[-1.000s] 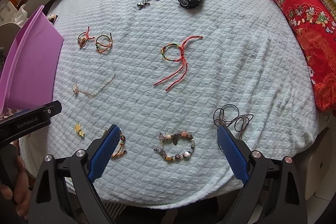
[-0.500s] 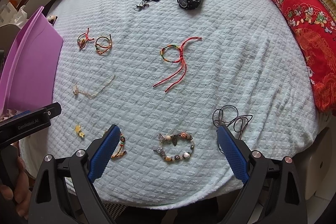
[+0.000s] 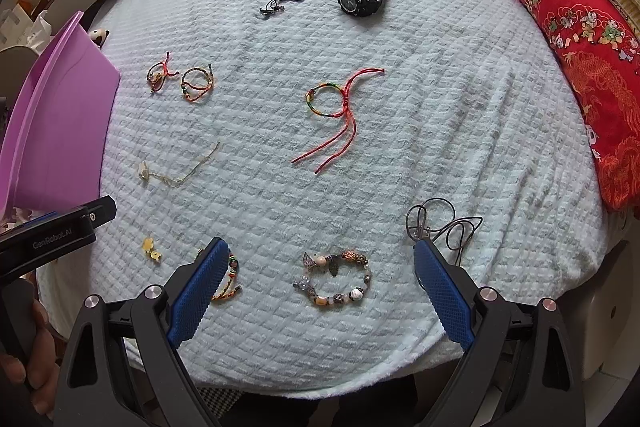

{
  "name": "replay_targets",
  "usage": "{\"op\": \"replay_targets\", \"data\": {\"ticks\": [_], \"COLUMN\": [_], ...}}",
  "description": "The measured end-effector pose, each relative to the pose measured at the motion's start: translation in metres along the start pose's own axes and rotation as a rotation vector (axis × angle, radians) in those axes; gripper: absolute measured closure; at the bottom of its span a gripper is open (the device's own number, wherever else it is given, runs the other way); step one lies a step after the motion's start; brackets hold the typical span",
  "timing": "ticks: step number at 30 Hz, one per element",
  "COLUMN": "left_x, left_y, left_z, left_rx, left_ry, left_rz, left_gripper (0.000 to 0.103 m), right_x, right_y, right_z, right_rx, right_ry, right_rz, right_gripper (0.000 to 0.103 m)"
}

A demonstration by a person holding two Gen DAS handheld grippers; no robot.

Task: Organize jewelry
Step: 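Move both tools toward the braided bracelet and the leather cord necklace, then grasp the braided bracelet with the left tool while the right tool grasps the leather cord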

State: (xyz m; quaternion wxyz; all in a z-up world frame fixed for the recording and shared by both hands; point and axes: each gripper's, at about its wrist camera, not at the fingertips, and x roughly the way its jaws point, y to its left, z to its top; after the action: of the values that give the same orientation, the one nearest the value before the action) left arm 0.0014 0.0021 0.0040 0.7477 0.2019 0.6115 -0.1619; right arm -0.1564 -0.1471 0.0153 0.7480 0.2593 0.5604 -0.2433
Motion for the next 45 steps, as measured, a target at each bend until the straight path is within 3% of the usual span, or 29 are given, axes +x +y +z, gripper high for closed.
{"op": "replay_targets", "data": {"ticks": [35, 45], "left_x": [0.002, 0.023], "left_y": [0.004, 0.010], "left_z": [-0.004, -0.039], "left_rx": [-0.007, -0.038], "left_ry": [-0.007, -0.008], "left_rz": [0.003, -0.018], "left_gripper": [0.006, 0.006], "right_x": [-0.001, 0.021], "right_y": [0.001, -0.022], "right_z": [-0.003, -0.036], "right_rx": [-0.010, -0.008], "right_ry": [-0.008, 0.013], "right_rz": [0.002, 0.019], "right_gripper": [0.013, 0.013]}}
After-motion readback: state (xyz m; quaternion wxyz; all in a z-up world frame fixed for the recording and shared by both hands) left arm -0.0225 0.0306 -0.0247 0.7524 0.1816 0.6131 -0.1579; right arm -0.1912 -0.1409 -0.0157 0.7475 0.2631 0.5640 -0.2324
